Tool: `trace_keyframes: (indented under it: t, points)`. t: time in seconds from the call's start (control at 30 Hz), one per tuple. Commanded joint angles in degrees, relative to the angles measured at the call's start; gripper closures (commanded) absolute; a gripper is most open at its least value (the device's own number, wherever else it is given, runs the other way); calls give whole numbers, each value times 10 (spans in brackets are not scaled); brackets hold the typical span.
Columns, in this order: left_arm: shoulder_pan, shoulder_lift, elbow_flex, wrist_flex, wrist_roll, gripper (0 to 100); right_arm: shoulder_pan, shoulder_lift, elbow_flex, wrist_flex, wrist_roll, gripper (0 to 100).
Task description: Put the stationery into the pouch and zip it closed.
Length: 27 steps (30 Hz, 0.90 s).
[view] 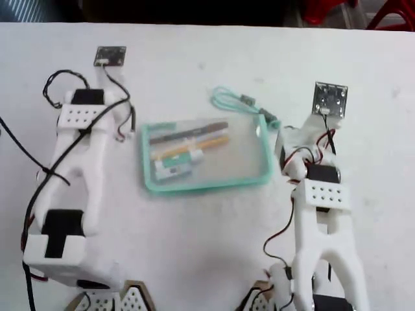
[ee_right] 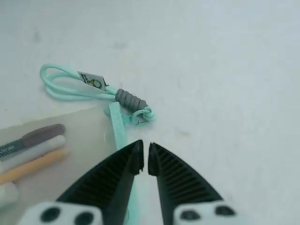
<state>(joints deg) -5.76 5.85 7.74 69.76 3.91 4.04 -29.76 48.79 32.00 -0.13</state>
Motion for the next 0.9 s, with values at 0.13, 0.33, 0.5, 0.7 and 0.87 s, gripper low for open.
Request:
trace_keyframes:
  t: [0.13,0.33,0.5,0.7,0.87]
  points:
    - [-2,-116,141,-153,-33,978,18,258,-283,188,18,981]
    - [21,-141,213,-255,-48,977,-4,373,-399,254,51,980]
    - [22,-20,129,-237,-48,978,-32,407,-405,247,121,980]
    - [-5,151,-69,-75,-11,978,-11,431,-419,233,120,980]
    - [14,191,-94,-73,-12,978,-27,466,-421,216,120,980]
